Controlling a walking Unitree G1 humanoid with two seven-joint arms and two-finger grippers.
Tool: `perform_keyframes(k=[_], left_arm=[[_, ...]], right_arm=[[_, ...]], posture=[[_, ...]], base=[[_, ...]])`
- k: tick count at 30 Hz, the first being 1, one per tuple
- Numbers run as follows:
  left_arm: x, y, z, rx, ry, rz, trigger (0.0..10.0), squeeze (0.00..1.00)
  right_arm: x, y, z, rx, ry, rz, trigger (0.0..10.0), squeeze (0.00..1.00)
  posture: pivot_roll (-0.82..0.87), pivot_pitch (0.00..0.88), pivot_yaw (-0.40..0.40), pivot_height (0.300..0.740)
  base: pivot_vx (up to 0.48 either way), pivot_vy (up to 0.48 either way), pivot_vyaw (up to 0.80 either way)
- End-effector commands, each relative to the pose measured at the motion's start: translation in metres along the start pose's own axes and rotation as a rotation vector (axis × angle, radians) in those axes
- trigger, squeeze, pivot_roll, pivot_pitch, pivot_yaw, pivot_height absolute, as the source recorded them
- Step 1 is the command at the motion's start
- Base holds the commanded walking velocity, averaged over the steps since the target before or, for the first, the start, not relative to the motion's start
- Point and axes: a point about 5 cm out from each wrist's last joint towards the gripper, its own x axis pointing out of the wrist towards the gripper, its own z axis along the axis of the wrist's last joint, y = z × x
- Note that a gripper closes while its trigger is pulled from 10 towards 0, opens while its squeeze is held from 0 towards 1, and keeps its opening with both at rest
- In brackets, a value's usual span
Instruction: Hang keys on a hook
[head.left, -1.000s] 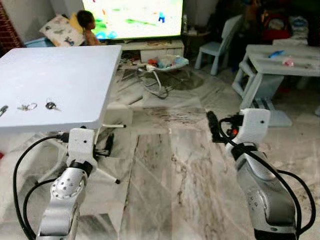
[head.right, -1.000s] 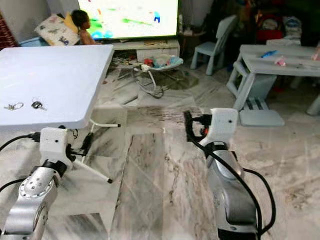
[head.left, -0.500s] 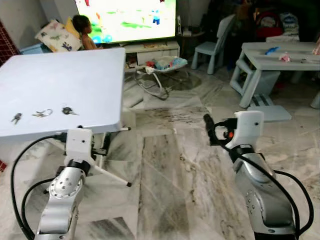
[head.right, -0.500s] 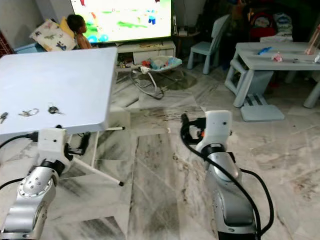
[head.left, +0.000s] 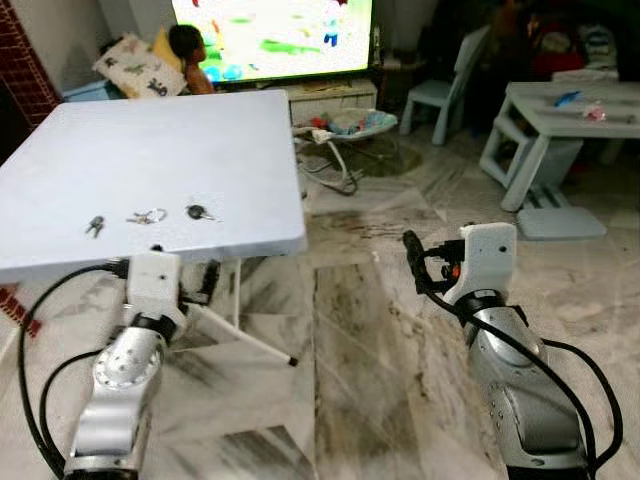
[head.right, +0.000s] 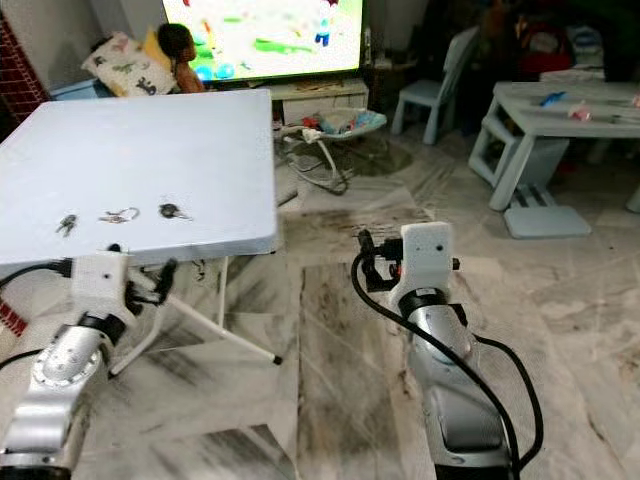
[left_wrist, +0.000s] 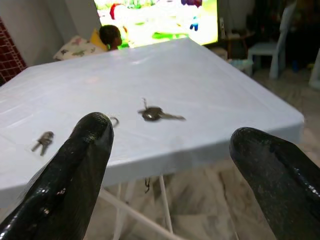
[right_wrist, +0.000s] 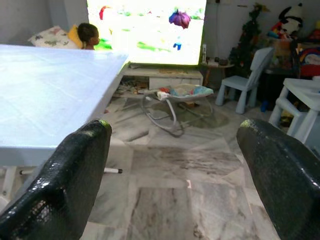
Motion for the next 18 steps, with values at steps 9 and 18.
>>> perform_keyframes(k=[9,18], left_arm=[[0.0032,-0.006,0.0127,-0.068,-0.041,-0.019,10.0,0.0],[0.0011,-0.0106,0.0104,-0.094,-0.033,-0.037,10.0,0.0]], right_arm=[[0.0004,-0.0029,0.0036,-0.009,-0.018,-0.013,10.0,0.0],[0.0021,-0.0036,0.0045,-0.033,-0.022,-0.007,10.0,0.0]], posture=[[-0.03,0.0,0.041,0.74],[-0.04,0.0,0.041,0.74]], base=[[0.0,0.0,0.0],[0.0,0.0,0.39]])
